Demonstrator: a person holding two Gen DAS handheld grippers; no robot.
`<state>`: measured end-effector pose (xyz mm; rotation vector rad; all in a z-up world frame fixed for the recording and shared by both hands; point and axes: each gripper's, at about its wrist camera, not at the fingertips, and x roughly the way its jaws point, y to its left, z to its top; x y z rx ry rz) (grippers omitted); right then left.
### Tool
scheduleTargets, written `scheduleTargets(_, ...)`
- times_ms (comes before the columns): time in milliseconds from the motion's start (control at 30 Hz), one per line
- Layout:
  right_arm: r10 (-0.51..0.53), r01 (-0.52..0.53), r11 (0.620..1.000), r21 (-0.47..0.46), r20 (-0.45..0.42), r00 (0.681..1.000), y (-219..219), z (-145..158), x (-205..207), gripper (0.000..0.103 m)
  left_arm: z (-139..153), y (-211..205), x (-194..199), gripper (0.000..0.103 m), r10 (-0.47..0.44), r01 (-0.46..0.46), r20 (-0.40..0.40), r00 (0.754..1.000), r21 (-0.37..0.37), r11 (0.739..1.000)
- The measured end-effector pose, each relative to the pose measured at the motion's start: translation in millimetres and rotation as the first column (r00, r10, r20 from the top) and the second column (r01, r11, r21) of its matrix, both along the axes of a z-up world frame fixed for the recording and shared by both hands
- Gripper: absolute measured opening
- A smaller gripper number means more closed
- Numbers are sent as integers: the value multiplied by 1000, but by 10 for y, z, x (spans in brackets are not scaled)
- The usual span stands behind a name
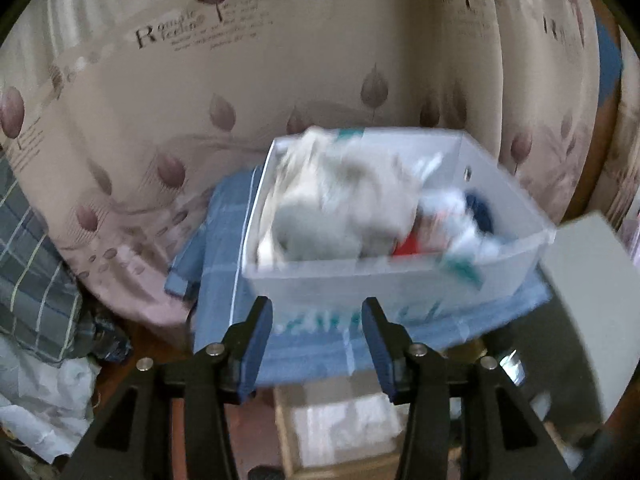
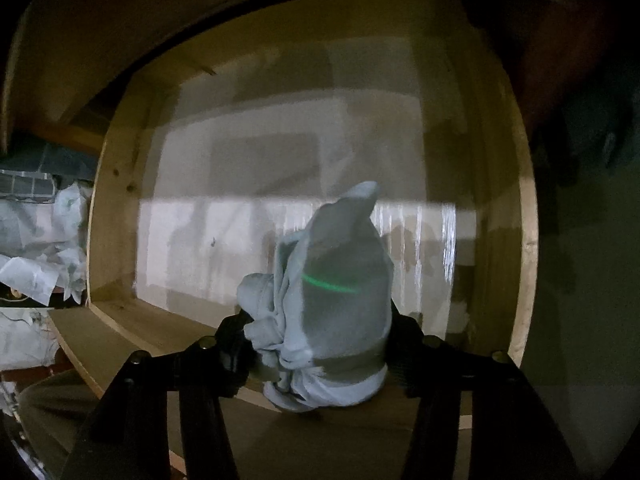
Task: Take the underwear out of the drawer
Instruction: 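Move the open left gripper back over the drawer, then lift the pale blue cloth with the right gripper and carry it over the shoebox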
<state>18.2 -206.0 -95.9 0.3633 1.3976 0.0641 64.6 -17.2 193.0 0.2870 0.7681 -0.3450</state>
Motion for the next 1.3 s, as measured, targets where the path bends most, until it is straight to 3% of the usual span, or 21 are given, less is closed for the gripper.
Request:
scheduleTargets(100, -18, 18, 1000, -7, 11, 1000, -11, 34, 6, 50, -310, 175, -135, 47, 30, -30, -17, 999, 21, 999)
scheduleTargets(267, -43, 44, 999, -22, 51, 998, -50, 122, 9, 49, -843, 433, -257, 48, 88, -90, -90, 992, -13, 996)
scheduleTargets(533, 11, 5, 994, -112, 146, 989, -9, 371, -41, 49, -1500, 638, -235, 48, 204, -209, -159, 966, -21, 978)
scheduleTargets(733, -14, 36, 992, -121, 182, 983, -21, 486, -93, 49, -1708, 709, -256, 48, 242, -246, -131, 961, -18, 969)
scheduleTargets(900, -15, 42, 993, -110, 230, 973, 8, 661, -157, 49, -1703, 714, -260, 48, 228, -227, -89, 970, 12, 974)
scheduleTargets(1067, 16, 14, 993, -120, 250, 968, 116, 897, -219, 49, -1776, 749, -186, 48, 252, -255, -157, 955, -2, 967)
scheduleTargets(1300, 32, -3, 994, -105, 276, 960, 188, 1314, -344, 49, -1753, 783, -145, 48, 270, -282, -172, 947, -46, 958)
